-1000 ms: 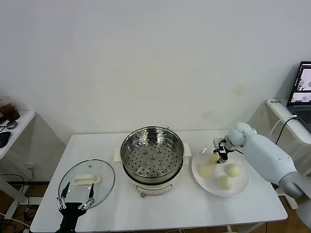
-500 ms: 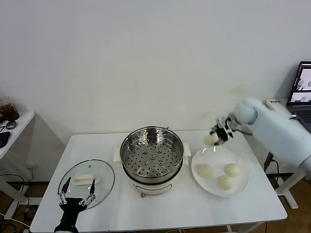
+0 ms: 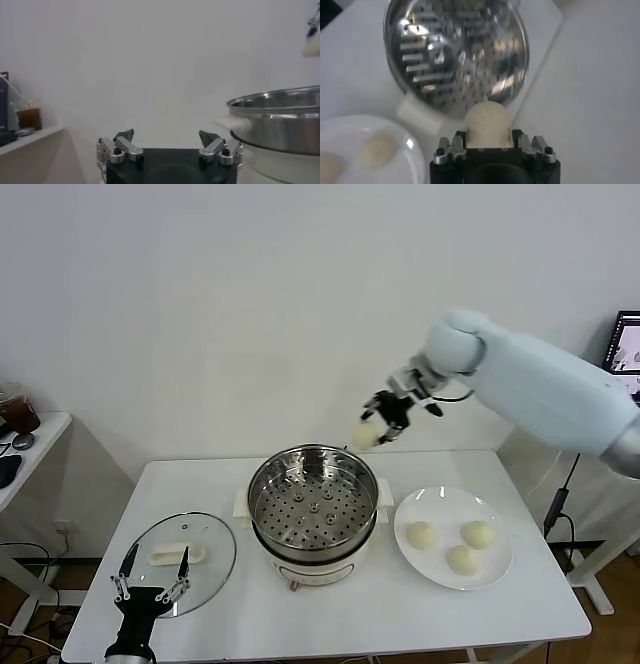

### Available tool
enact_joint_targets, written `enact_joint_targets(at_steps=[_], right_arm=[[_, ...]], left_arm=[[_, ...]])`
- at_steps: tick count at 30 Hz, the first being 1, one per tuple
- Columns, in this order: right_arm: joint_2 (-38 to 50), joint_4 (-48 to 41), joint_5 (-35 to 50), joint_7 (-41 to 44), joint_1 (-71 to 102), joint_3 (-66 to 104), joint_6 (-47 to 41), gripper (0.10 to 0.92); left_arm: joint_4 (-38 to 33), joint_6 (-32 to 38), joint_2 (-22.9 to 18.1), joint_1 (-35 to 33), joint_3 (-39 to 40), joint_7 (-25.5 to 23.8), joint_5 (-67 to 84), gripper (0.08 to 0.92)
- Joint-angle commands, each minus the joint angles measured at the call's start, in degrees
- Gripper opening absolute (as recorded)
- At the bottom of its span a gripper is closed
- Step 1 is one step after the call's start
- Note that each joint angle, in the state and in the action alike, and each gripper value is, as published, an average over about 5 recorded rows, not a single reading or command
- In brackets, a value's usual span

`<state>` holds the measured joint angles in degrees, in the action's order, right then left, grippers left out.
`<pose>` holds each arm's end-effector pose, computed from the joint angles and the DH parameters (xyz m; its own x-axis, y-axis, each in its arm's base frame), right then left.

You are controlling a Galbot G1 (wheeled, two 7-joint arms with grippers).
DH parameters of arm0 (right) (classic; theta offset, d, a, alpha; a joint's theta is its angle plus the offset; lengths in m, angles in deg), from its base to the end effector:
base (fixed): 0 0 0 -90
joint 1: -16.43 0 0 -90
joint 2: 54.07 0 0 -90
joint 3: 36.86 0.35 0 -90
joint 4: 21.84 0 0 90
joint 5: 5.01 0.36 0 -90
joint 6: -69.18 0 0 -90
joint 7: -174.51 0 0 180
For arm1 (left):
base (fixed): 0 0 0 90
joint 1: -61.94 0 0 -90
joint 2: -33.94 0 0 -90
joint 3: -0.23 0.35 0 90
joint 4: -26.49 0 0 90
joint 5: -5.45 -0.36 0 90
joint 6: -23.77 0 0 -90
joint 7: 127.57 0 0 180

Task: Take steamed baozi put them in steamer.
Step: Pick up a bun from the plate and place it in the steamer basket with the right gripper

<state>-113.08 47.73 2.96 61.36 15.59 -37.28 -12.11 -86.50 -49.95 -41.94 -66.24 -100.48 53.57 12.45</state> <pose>0.5814 0.0443 0.0061 -0.1974 -0.3824 0.9027 -0.6541 -0.6345 -0.4118 0.1397 0.1108 -0.3491 -0.9979 -0.0378 -0.0521 -0.0469 0.9812 0.1873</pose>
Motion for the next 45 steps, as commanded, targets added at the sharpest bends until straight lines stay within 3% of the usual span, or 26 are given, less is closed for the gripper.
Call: enact_joint_targets(at_steps=[1,12,25,38,45], right_arm=[[-14.89,-1.99,-2.20,-0.94,-3.61,-9.12,14.26,0.531],[-19.97,-10.25,-21.03,-5.95,3.74,-9.57,27.44,0.537],[-20.43,-16.42,-35.82,-10.96,9.90,-3.45,31.24,0.541],[-21.49,-20.15,-38.98,-13.68,12.22,0.41,32.94,0.555],[-20.08,-16.50,-33.76,-13.92,10.06,-0.55,31.98,0.734]], left_arm=[[-0.07,-0.08,-0.06,-0.04,-1.34,-0.05,0.05,0.823],[-0.12,-0.02,-1.00,-0.08,-2.61,-0.04,0.10,0.823],[0.09,-0.17,-1.13,0.38,-2.58,-0.12,-0.01,0.823],[0.39,-0.38,-1.15,0.93,-2.64,-0.01,-0.12,0.823],[0.18,-0.46,-1.21,0.86,-2.76,-0.01,-0.11,0.823]])
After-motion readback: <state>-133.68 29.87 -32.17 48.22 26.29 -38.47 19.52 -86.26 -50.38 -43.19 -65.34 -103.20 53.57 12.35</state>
